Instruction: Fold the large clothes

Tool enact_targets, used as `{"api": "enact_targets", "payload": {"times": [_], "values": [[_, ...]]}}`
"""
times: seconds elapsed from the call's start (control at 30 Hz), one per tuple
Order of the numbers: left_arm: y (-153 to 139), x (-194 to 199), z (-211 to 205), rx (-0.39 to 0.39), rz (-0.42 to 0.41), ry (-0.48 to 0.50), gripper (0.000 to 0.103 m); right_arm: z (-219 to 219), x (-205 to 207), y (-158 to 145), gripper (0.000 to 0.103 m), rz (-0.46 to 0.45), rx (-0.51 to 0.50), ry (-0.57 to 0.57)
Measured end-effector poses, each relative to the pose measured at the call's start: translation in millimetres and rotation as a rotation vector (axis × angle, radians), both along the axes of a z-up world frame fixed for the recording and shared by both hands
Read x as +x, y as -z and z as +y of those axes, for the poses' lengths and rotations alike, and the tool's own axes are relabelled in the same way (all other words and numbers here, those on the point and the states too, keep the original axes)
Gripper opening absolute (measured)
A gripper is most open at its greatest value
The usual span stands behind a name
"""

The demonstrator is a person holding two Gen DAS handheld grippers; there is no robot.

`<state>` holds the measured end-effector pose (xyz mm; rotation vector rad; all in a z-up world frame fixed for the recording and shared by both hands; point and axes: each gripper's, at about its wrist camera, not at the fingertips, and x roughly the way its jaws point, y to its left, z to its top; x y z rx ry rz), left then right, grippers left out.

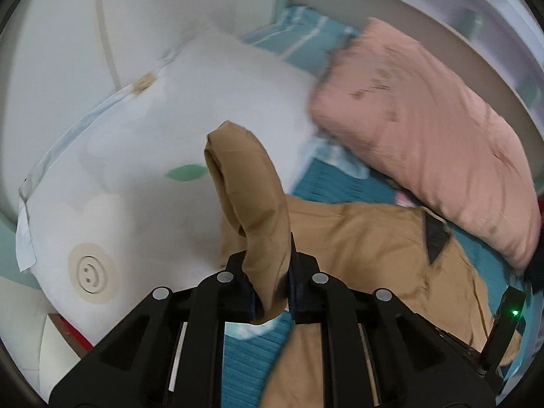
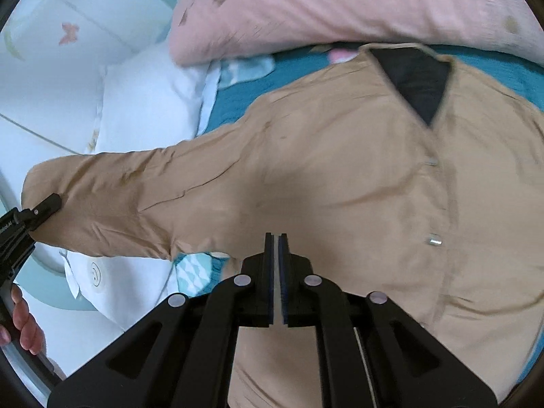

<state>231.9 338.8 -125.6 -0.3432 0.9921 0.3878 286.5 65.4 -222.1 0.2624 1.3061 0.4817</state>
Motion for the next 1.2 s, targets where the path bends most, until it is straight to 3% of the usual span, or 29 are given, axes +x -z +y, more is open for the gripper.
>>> {"api": "enact_targets", "payload": {"times": [0.3,0.6,0.8,0.9,0.97,1.2], "values": [[-28,31,-133,-0.001,-0.035,0.186,0.013,-121,-24,-12,0.005,-0.007,0.008,0.152],[-12,70,-272,-0.026,-0.004,0.386,0.013,-232,-45,-3,0.005,0.004,-0.002,0.321],[43,89,-348,-0.004,0.096,0.474,0.013,-289,-59,14,0.005,0.035,-0.035,0.401],[82,99,-379,0.056,0.157,0.503,0.013,-303,-62,21,0.005,0.050,-0.044,0.418],[105,105,-394,0.099,0.203,0.510,0.013,-315,-64,31,0.005,0.072,-0.052,0.434],[175,118,-429,0.141,0.316,0.553,0.018,-333,-74,52,0.005,0.120,-0.051,0.459]]}}
